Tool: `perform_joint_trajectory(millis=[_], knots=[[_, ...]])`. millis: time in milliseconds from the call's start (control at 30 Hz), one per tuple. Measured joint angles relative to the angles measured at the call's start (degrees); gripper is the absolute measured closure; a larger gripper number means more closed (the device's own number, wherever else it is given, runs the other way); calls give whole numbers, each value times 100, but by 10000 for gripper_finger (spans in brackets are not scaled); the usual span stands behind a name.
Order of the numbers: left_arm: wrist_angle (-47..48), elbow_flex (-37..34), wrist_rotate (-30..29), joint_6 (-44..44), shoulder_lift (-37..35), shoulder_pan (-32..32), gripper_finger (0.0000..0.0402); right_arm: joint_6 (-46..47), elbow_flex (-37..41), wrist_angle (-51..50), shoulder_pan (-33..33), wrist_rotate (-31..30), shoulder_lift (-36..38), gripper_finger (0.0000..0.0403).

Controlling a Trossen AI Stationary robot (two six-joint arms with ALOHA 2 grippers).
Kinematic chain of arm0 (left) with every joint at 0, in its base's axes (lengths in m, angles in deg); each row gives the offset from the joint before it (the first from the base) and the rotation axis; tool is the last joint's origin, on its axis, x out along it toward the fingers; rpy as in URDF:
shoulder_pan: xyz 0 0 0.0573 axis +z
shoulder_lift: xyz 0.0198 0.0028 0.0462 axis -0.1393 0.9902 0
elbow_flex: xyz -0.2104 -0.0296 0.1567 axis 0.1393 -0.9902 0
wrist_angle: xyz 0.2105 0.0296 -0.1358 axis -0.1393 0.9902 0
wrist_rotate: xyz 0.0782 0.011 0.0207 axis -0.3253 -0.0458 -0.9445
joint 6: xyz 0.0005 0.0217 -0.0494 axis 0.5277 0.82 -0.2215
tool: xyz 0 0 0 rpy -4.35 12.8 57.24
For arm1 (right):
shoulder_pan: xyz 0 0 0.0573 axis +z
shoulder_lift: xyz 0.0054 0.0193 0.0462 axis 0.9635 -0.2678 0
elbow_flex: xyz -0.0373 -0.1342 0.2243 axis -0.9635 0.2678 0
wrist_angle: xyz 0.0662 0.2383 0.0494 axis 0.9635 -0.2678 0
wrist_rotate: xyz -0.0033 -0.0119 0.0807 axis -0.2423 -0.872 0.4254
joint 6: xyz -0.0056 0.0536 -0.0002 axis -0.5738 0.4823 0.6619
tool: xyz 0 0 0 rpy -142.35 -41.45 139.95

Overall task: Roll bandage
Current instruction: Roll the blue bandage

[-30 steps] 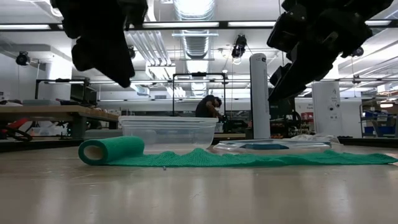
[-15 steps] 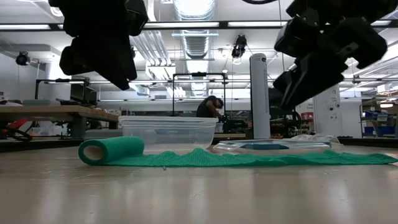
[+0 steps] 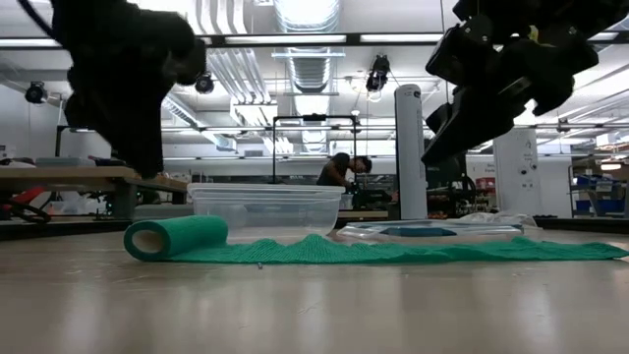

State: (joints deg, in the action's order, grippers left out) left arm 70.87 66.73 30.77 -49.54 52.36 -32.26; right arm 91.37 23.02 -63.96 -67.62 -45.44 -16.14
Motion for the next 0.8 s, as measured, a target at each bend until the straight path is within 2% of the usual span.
perform_joint_trajectory(millis=[200, 400, 600, 800], knots=[[-448, -723, -210, -282, 5, 4, 362, 0, -2, -2, -58, -116, 0, 401], [-1599, -1278, -215, -279, 5, 9, 398, 102, -29, -2, -79, -136, 2, 401], [-2787, -1872, -214, -231, 18, 9, 393, 153, -78, -2, -79, -211, 4, 401], [-3668, -2117, -221, -77, 18, 9, 400, 155, -83, 0, -79, -211, 4, 401]])
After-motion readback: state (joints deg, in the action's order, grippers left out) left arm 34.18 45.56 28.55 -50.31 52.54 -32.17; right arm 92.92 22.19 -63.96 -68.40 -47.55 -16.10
